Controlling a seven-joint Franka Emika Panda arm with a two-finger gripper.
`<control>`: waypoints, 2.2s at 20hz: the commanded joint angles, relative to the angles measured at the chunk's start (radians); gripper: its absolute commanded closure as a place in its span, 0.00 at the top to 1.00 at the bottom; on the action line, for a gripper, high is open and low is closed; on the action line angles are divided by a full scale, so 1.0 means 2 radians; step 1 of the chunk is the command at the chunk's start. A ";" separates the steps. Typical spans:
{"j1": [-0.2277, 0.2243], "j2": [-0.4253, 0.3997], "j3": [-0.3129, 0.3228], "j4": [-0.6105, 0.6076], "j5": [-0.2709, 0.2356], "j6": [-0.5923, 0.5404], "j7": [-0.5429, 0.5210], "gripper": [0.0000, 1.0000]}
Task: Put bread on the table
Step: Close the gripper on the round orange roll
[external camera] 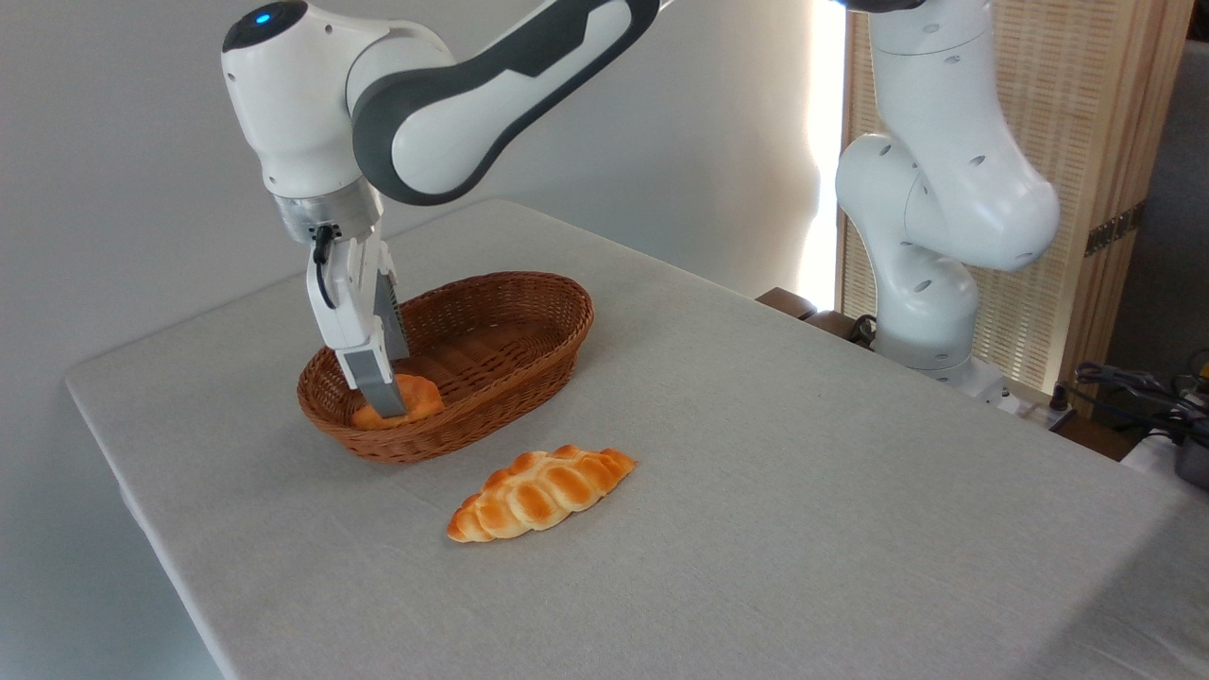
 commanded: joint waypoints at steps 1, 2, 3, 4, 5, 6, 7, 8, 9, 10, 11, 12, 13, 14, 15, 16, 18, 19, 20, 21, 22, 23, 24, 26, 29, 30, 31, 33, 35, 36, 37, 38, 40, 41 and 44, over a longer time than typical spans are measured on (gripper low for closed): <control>-0.003 0.002 0.001 -0.015 -0.001 0.025 0.011 1.00; -0.007 0.002 0.001 -0.015 -0.001 0.025 0.011 1.00; -0.007 0.002 0.001 -0.016 0.001 0.025 0.011 1.00; -0.008 0.003 0.001 -0.017 0.006 0.025 0.011 1.00; -0.008 0.004 0.001 -0.020 0.011 0.025 0.011 1.00; -0.009 0.005 0.001 -0.021 0.014 0.025 0.011 1.00; -0.009 0.005 0.001 -0.021 0.014 0.025 0.011 1.00; -0.010 0.005 0.001 -0.023 0.014 0.025 0.011 1.00; -0.010 0.005 0.001 -0.024 0.015 0.025 0.011 1.00; -0.010 0.005 0.001 -0.024 0.015 0.025 0.011 1.00; -0.010 0.005 0.001 -0.024 0.015 0.025 0.012 1.00; -0.010 0.005 0.001 -0.025 0.015 0.025 0.015 1.00; -0.010 0.005 0.001 -0.025 0.015 0.025 0.018 1.00; -0.010 0.006 0.001 -0.025 0.015 0.025 0.019 1.00; -0.010 0.006 0.001 -0.025 0.015 0.025 0.019 1.00; -0.010 0.006 0.001 -0.025 0.020 0.025 0.019 1.00; -0.013 0.011 0.000 -0.025 0.036 0.025 0.019 1.00; -0.016 0.012 0.000 -0.025 0.040 0.025 0.019 1.00; -0.016 0.013 0.001 -0.025 0.041 0.026 0.019 1.00; -0.016 0.013 0.000 -0.025 0.041 0.026 0.019 1.00; -0.016 0.013 0.001 -0.025 0.041 0.026 0.019 1.00; -0.016 0.013 0.000 -0.025 0.041 0.026 0.019 0.99; -0.016 0.013 0.000 -0.025 0.041 0.026 0.018 0.91; -0.016 0.013 0.000 -0.025 0.041 0.026 0.018 0.71; -0.016 0.013 0.000 -0.025 0.041 0.026 0.018 0.45; -0.016 0.013 0.000 -0.025 0.041 0.025 0.018 0.42; -0.016 0.013 0.000 -0.025 0.041 0.025 0.018 0.40; -0.016 0.013 0.000 -0.025 0.041 0.025 0.018 0.34; -0.016 0.013 0.000 -0.025 0.041 0.025 0.018 0.31; -0.016 0.013 0.000 -0.025 0.041 0.025 0.018 0.30; -0.016 0.013 0.000 -0.025 0.041 0.024 0.018 0.28; -0.016 0.013 0.000 -0.025 0.041 0.022 0.018 0.26; -0.016 0.012 0.000 -0.025 0.041 0.018 0.016 0.23; -0.016 0.011 0.000 -0.025 0.041 0.018 0.015 0.22; -0.016 0.010 0.000 -0.024 0.041 0.018 0.015 0.20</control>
